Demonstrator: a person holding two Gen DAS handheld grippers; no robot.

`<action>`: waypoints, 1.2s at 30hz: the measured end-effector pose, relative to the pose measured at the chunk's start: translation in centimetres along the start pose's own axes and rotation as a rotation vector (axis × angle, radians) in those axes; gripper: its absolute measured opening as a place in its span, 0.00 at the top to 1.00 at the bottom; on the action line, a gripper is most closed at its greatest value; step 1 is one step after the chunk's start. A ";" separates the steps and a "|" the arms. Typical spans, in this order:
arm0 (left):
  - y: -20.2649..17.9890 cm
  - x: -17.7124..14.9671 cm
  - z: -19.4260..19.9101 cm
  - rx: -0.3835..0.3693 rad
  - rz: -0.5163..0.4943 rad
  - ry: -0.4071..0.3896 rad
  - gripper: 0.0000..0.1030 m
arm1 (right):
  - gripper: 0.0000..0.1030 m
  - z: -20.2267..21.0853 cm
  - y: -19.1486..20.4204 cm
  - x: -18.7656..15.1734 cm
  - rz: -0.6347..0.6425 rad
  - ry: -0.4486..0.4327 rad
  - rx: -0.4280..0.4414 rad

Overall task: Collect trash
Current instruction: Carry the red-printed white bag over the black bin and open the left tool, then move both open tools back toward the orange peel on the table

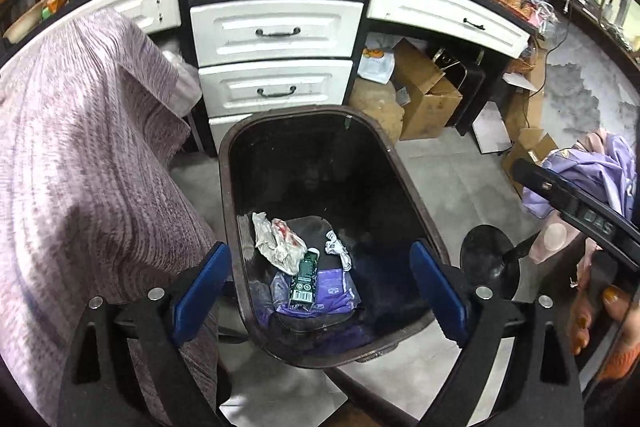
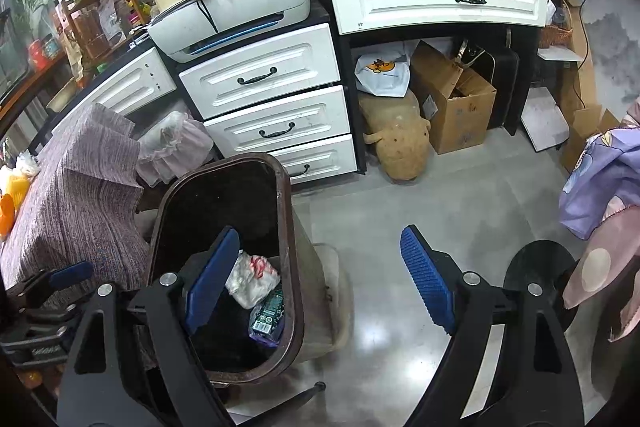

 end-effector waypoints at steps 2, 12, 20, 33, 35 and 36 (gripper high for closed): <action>-0.2 0.1 1.0 -0.008 0.000 -0.021 0.12 | 0.20 0.0 0.1 0.0 -0.003 -0.001 0.003; 0.0 0.3 7.0 -0.024 -0.018 -0.136 0.07 | 0.20 1.0 2.0 0.6 0.000 -0.019 0.067; 4.6 0.1 11.7 0.042 0.040 -0.212 0.06 | 0.19 2.6 7.4 2.0 0.082 -0.066 0.153; 16.2 -2.6 17.8 0.211 0.194 -0.276 0.05 | 0.11 4.7 23.5 1.6 0.343 -0.046 0.421; 18.3 -3.5 18.6 0.246 0.214 -0.277 0.05 | 0.11 4.8 25.8 1.1 0.375 -0.019 0.470; 19.6 -3.9 18.9 0.263 0.229 -0.274 0.05 | 0.11 4.9 26.8 0.8 0.390 -0.006 0.491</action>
Point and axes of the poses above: each gripper's, at about its wrist camera, not at the fingertips, and z roughly against the way its jaws point, y to its left, x to its top, the point moved 9 cm from there along -z, roughly the way its jaws point, and after that the axes turned 4 degrees about x, right-handed, at the moved point
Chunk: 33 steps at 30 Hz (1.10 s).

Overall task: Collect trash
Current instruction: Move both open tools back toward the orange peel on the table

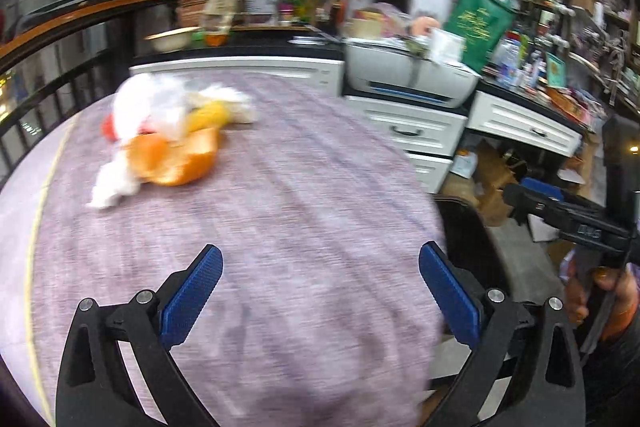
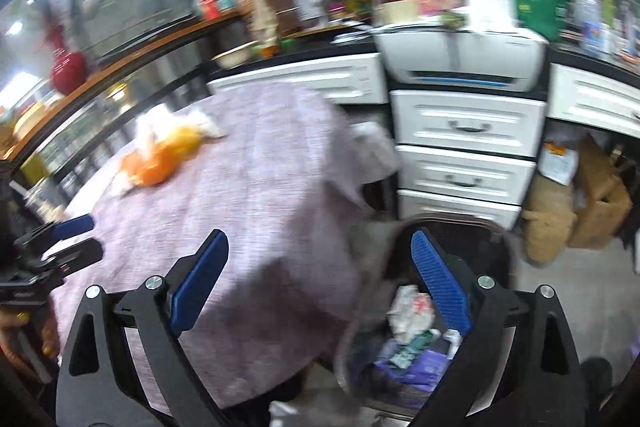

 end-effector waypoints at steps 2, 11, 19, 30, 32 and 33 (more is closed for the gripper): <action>2.4 0.0 -0.1 0.029 0.034 0.008 0.06 | 0.11 -1.1 2.4 0.2 0.035 0.025 0.051; 11.2 0.9 -0.7 0.087 0.186 0.022 0.07 | 0.11 -5.7 9.6 1.6 0.093 0.107 0.206; 15.9 1.9 -1.4 0.119 0.249 -0.003 0.07 | 0.07 -11.8 16.2 2.0 0.185 0.219 0.266; 19.3 1.7 -1.5 0.127 0.215 0.014 0.06 | 0.05 -22.4 22.8 2.1 0.443 0.361 0.170; 19.7 1.4 -1.8 0.125 0.210 0.028 0.06 | 0.05 -23.4 23.6 2.4 0.473 0.358 0.148; 20.0 1.2 -2.1 0.124 0.206 0.040 0.06 | 0.05 -23.7 23.9 2.5 0.477 0.360 0.148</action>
Point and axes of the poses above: each gripper's, at about its wrist camera, not at the fingertips, and z roughly against the way its jaws point, y to its left, x to its top, the point moved 9 cm from there along -z, roughly the way its jaws point, and after that the axes turned 4 degrees about x, right-handed, at the moved point
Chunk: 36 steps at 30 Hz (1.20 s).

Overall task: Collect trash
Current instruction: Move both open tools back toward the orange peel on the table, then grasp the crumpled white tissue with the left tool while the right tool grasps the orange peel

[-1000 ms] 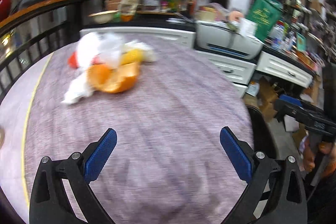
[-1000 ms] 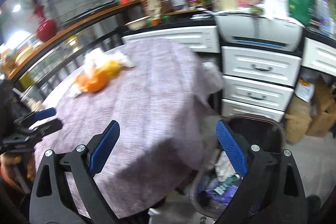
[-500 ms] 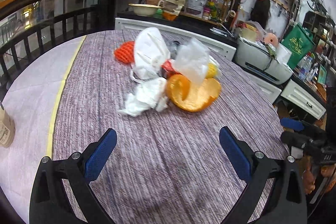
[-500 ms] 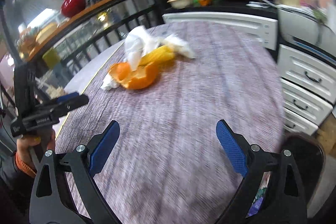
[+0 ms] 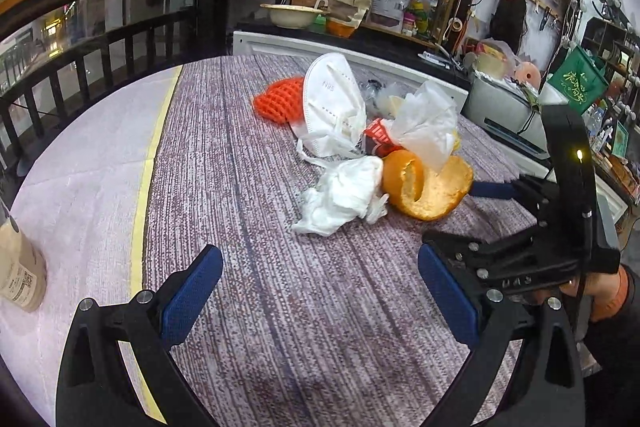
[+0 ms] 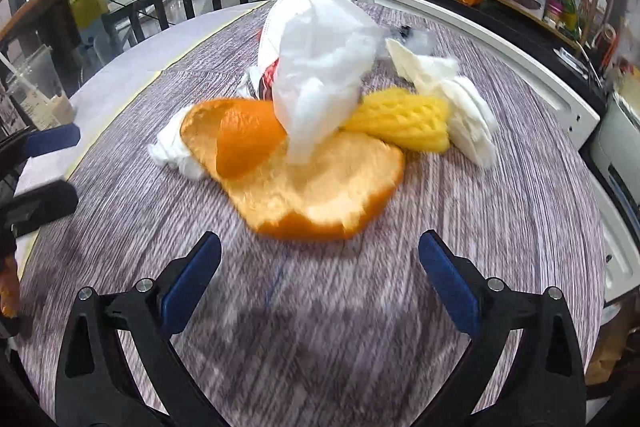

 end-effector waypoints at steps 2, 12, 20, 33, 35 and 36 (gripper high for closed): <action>0.3 0.0 -0.6 0.002 -0.015 0.019 0.06 | 0.05 -0.6 0.7 0.8 0.014 0.010 0.015; -0.6 0.0 -4.6 0.027 -0.171 0.118 0.17 | 0.32 -1.0 0.0 2.3 0.058 -0.024 -0.064; -2.6 1.0 -6.7 0.041 -0.266 0.128 0.36 | 0.64 1.1 0.1 1.8 0.013 -0.076 -0.008; -4.0 0.1 -4.0 -0.015 -0.167 0.089 0.73 | 0.69 5.1 0.0 -1.5 -0.080 -0.120 0.068; -4.3 0.0 -3.1 -0.026 -0.151 0.072 0.73 | 0.69 5.9 0.1 -2.0 -0.087 -0.129 0.075; -4.5 0.0 -2.5 -0.032 -0.144 0.061 0.73 | 0.69 6.2 0.1 -2.2 -0.090 -0.133 0.077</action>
Point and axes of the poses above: each gripper's, at about its wrist camera, not at the fingertips, and z roughly against the way its jaws point, y to its left, x to its top, the point moved 9 cm from there along -z, roughly the way its jaws point, and after that the axes turned 4 degrees about x, right-handed, at the moved point
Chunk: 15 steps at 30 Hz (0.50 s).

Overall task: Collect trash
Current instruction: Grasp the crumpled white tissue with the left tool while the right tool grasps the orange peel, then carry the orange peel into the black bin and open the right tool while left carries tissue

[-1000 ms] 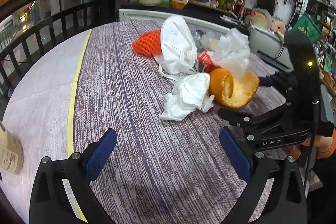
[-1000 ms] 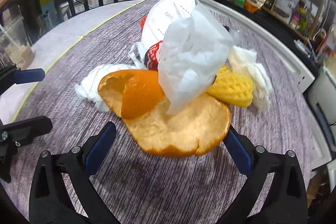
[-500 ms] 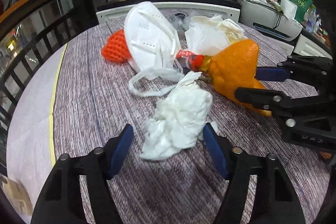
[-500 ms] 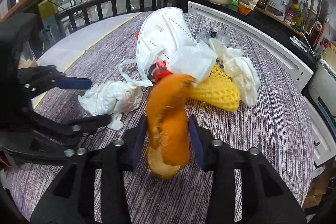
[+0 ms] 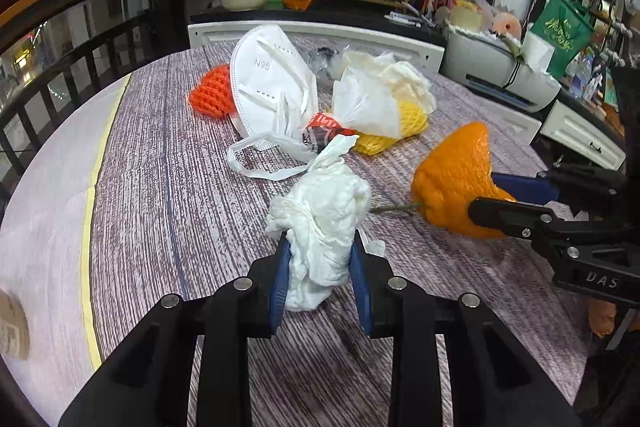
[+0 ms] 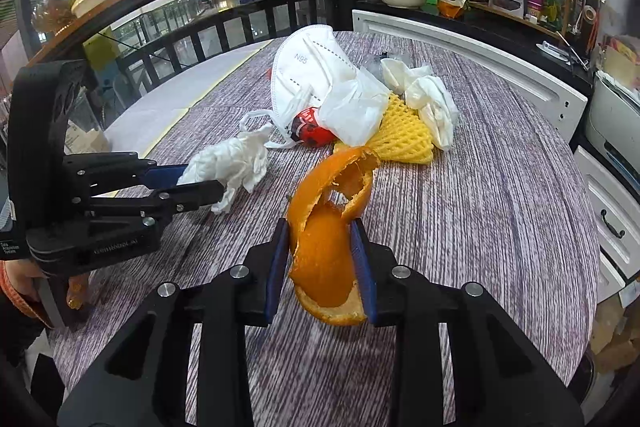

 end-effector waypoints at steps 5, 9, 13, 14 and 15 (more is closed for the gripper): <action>-1.1 -0.7 2.1 -0.030 0.038 -0.032 0.73 | 0.70 2.4 0.2 -1.2 -0.012 -0.026 0.015; -2.1 -1.3 3.4 -0.026 0.036 -0.057 0.73 | 0.71 4.2 0.1 -1.9 -0.010 -0.046 0.014; -3.2 -2.0 4.4 -0.052 0.059 -0.064 0.73 | 0.71 6.2 -0.5 -2.9 -0.023 -0.066 0.004; -3.5 -2.2 4.6 -0.058 0.061 -0.063 0.73 | 0.71 6.7 -0.7 -3.2 -0.027 -0.069 0.002; -3.8 -2.4 4.8 -0.066 0.062 -0.063 0.73 | 0.71 7.2 -1.0 -3.6 -0.032 -0.072 -0.002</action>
Point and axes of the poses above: each gripper's, at about its wrist camera, not at the fingertips, and z roughly against the way its jaws point, y to its left, x to its top, the point moved 9 cm from there along -z, roughly the way its jaws point, and after that the axes turned 4 degrees about x, right-handed, at the moved point
